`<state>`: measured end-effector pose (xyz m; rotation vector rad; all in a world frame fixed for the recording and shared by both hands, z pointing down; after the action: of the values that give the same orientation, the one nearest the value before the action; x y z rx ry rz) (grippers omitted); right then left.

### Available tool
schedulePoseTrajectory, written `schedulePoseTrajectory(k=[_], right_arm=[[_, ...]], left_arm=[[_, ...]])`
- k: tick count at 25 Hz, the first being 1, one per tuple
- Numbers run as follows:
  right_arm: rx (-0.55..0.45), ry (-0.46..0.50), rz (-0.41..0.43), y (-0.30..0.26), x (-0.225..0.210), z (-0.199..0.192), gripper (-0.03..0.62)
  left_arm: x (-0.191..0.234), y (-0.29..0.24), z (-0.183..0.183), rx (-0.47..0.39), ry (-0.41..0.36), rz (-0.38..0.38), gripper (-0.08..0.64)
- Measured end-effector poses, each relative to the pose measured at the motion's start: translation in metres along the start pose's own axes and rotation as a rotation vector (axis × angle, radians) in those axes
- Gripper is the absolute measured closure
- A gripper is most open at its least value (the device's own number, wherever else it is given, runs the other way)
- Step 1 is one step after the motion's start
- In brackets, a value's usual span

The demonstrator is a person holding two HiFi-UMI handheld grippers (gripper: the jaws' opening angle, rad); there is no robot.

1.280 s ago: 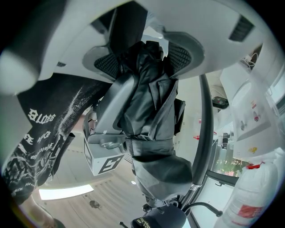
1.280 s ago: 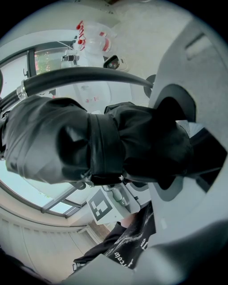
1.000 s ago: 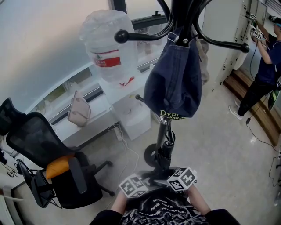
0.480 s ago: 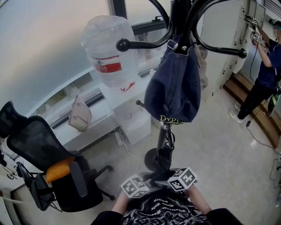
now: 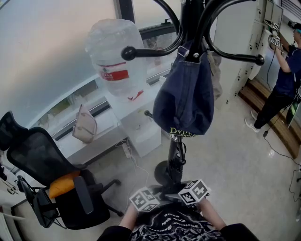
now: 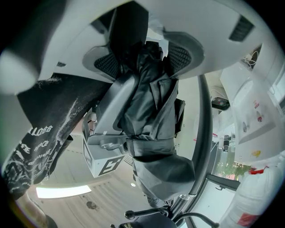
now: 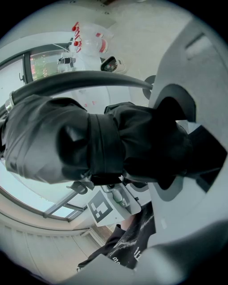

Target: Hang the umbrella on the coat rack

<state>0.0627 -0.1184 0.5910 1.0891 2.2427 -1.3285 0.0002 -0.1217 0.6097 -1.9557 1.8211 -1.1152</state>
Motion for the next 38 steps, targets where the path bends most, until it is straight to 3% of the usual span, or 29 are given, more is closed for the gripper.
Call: schedulePoseTrajectory(k=[19, 29, 34, 38], right_arm=[[0.028, -0.039, 0.04, -0.011, -0.015, -0.003, 0.314], [0.057, -0.014, -0.025, -0.016, -0.03, -0.006, 0.311], [0.051, -0.013, -0.067, -0.023, -0.042, -0.007, 0.305], [0.056, -0.021, -0.165, -0.022, -0.053, -0.009, 0.302]], left_arm=[[0.01, -0.009, -0.005, 0.026, 0.064, -0.005, 0.239], [0.022, -0.026, -0.011, 0.054, 0.092, 0.001, 0.239], [0.032, -0.04, -0.023, 0.068, 0.164, -0.008, 0.239], [0.039, -0.049, -0.029, 0.063, 0.233, 0.032, 0.239]])
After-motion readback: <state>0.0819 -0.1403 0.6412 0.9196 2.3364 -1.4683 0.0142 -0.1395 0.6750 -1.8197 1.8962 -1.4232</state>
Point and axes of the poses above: the fingertips, and each gripper's own axes: y backward along the fingers, x to its left, z out of its top, the point moved 5 cm from there along y, backward along the fingers, and after that the axes turned 7 degrees about z, right-handed, at the moved point
